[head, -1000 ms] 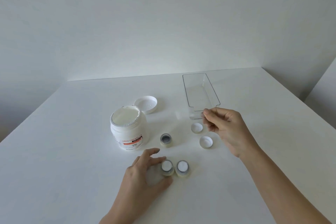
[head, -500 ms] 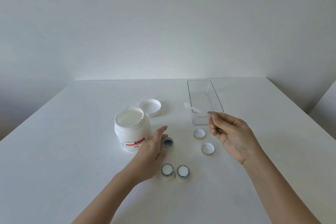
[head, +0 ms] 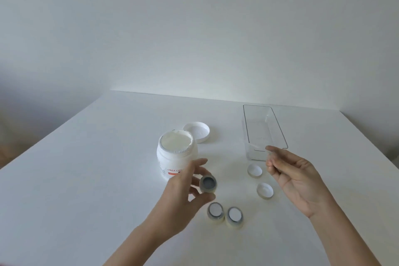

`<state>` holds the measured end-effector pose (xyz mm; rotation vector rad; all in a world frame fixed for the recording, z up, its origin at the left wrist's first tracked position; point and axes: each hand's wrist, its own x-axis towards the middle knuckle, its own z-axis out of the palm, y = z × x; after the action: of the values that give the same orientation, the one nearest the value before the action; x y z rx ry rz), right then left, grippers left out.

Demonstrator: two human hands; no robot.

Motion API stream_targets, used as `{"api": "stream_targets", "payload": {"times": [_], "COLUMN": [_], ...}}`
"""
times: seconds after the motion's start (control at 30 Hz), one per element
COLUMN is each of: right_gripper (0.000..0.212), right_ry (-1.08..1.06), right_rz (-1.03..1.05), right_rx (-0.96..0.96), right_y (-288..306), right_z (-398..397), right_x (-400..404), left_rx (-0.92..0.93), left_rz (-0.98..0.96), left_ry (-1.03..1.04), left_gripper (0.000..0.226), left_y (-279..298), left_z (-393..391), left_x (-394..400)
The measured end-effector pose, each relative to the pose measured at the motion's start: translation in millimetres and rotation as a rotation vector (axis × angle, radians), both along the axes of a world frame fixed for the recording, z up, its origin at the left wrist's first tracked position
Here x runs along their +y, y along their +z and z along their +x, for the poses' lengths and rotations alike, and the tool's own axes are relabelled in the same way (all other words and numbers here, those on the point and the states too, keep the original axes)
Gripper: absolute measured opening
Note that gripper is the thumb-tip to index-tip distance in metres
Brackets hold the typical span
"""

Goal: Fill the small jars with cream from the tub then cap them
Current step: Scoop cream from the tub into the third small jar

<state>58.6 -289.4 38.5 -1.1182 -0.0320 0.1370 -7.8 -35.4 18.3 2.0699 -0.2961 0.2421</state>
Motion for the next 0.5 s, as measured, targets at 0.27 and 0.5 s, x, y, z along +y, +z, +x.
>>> {"api": "stream_targets", "payload": {"times": [0.27,0.5], "right_gripper": [0.025,0.009], "right_ry": [0.011,-0.075], "right_rz": [-0.159,-0.717], "right_rx": [-0.106,-0.531], "right_y": [11.6,60.7], "right_z": [-8.0,1.0], "right_x": [34.9,92.2], "left_rx": [0.268,0.261], "left_rz": [-0.684,-0.843], "left_ry": [0.162,0.169], "left_gripper": [0.033,0.041], "left_y": [-6.6,-15.6], "left_z": [-33.7,-33.7], "left_x": [29.9,33.4]}}
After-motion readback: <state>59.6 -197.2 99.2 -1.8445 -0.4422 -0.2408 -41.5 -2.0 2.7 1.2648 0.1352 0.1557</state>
